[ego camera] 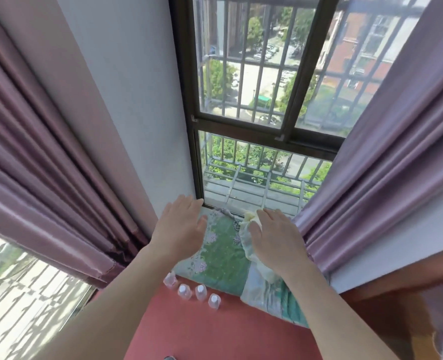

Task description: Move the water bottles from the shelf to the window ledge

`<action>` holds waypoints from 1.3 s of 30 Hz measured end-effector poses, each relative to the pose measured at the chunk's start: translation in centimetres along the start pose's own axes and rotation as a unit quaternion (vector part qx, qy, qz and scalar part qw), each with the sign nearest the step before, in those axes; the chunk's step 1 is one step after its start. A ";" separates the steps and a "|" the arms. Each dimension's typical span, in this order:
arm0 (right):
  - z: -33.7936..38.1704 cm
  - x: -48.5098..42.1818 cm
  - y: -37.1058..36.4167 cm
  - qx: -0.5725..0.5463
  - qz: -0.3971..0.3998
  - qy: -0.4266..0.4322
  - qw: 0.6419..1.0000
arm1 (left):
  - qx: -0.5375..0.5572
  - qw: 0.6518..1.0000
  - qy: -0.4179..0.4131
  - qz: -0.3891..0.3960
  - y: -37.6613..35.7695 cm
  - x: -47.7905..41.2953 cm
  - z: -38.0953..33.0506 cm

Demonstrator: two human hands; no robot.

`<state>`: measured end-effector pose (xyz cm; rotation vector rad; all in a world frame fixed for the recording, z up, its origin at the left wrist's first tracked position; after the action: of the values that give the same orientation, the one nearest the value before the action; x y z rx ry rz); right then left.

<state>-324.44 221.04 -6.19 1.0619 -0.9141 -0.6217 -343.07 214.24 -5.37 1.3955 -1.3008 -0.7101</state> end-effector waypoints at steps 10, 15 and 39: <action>0.4 0.8 4.2 0.027 -0.044 -0.067 0.996 | -0.002 0.997 -0.080 0.008 3.6 -3.3 -1.5; 0.2 1.7 5.0 0.008 -0.066 -0.154 0.986 | -0.014 0.987 -0.149 0.056 5.2 -5.1 -2.5; -10.3 44.9 -2.9 -0.121 -0.182 -0.596 0.773 | -0.101 0.783 -0.604 0.105 -3.5 18.3 -34.7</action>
<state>-293.09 188.61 3.69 0.5037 -1.6512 -1.8021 -305.87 206.54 4.94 0.4747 -2.1964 -1.6604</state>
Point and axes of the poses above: each hand's wrist, its own x-axis away from the middle knuckle, its own y-axis out of the back of the hand, z = x × y, the point moved 9 cm from there along -x, towards the middle knuckle, and after that the axes turned 10 degrees about z, right-handed, at the moved point
